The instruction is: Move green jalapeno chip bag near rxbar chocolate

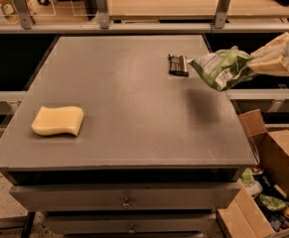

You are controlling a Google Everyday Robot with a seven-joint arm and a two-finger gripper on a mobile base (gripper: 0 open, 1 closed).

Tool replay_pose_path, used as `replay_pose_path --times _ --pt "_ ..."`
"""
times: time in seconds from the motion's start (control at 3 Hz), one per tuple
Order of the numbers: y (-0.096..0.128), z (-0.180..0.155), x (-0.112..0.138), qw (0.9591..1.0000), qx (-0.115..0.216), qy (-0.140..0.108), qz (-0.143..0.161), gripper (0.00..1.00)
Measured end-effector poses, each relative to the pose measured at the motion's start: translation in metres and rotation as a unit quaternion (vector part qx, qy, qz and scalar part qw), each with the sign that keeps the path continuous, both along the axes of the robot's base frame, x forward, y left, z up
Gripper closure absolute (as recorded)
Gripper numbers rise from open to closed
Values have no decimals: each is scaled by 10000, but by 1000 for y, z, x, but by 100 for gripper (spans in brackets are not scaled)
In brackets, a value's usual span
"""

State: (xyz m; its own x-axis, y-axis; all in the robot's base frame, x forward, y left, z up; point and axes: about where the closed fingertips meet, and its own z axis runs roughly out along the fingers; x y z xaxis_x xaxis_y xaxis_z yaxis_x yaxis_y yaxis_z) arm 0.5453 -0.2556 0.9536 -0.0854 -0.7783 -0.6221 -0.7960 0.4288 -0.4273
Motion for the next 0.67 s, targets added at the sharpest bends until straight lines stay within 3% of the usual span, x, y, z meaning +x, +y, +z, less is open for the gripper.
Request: replay_pose_path --times 0.67 --pt "12 5 62 9982 -154 -572 -53 100"
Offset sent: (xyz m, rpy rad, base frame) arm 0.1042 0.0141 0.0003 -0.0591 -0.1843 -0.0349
